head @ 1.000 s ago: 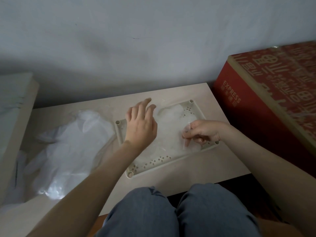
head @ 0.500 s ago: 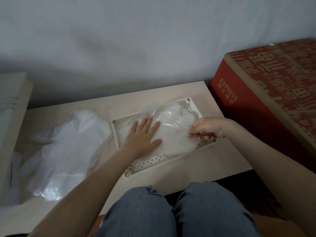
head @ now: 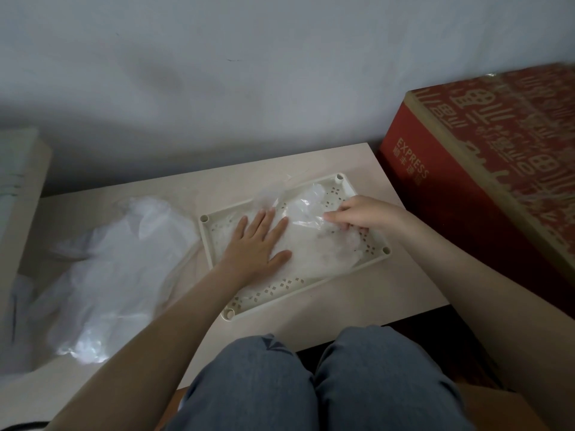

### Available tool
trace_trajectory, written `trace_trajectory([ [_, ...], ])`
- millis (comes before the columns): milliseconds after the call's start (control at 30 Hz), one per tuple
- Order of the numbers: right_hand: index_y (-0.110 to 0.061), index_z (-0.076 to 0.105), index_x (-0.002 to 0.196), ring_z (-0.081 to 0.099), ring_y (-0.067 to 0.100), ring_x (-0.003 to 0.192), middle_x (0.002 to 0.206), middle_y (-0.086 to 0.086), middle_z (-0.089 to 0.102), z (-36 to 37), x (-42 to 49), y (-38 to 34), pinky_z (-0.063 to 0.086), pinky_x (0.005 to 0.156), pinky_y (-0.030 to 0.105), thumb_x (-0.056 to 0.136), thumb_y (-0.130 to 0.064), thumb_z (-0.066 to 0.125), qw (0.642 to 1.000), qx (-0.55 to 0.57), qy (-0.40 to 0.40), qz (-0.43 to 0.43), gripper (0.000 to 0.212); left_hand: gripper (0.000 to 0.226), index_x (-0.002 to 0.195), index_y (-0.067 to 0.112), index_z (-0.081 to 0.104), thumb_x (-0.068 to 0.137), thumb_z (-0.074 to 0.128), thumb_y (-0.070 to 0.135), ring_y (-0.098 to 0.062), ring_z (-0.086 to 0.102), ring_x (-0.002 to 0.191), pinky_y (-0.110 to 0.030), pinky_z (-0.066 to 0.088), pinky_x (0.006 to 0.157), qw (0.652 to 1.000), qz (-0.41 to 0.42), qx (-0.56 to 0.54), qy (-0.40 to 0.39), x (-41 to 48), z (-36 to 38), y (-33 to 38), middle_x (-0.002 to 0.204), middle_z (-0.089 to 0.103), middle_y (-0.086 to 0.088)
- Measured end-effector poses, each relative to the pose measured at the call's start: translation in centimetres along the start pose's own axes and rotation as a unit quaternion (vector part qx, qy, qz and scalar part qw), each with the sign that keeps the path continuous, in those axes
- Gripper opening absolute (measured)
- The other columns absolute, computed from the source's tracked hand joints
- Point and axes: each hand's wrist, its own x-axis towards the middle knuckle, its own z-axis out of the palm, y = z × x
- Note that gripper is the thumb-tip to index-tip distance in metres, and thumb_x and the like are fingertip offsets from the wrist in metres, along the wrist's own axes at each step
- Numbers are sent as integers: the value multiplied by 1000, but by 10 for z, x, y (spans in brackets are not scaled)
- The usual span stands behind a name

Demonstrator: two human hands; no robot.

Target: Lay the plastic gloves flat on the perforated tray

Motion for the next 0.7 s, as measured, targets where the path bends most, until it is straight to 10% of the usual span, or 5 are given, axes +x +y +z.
trace_trajectory([
  [100, -15, 58, 78, 51, 11, 66, 76, -4, 57, 13, 3, -1, 38, 60, 22, 85, -40, 68, 994, 105, -21, -38, 28, 85, 150, 33, -17, 73, -15, 71, -19, -16, 147, -42, -10, 118, 1000, 2, 3, 0, 1, 0, 0, 160, -18, -3],
  [267, -13, 50, 131, 58, 13, 86, 107, 0, 55, 26, 14, -2, 48, 70, 24, 85, -17, 69, 983, 172, 40, -58, 50, 83, 150, 33, -17, 75, -13, 71, -20, -15, 147, -43, -9, 118, 1000, 13, 9, 1, 3, 1, -2, 160, -17, -3],
  [433, -9, 65, 94, 46, 4, 61, 73, -7, 51, 19, 11, -1, 38, 57, 17, 91, -17, 60, 980, 146, 95, -92, 10, 82, 149, 34, -18, 76, -14, 70, -20, -15, 147, -43, -9, 118, 1000, 14, 10, 3, 2, 2, -3, 159, -19, -2],
  [700, -6, 56, 100, 62, 17, 70, 88, 7, 59, 9, 5, 5, 55, 62, 24, 97, -12, 53, 929, 357, 43, -89, 7, 92, 150, 33, -16, 69, -27, 76, -20, -12, 148, -43, -7, 119, 1000, 16, 11, 12, 2, 3, -3, 160, -15, -3],
])
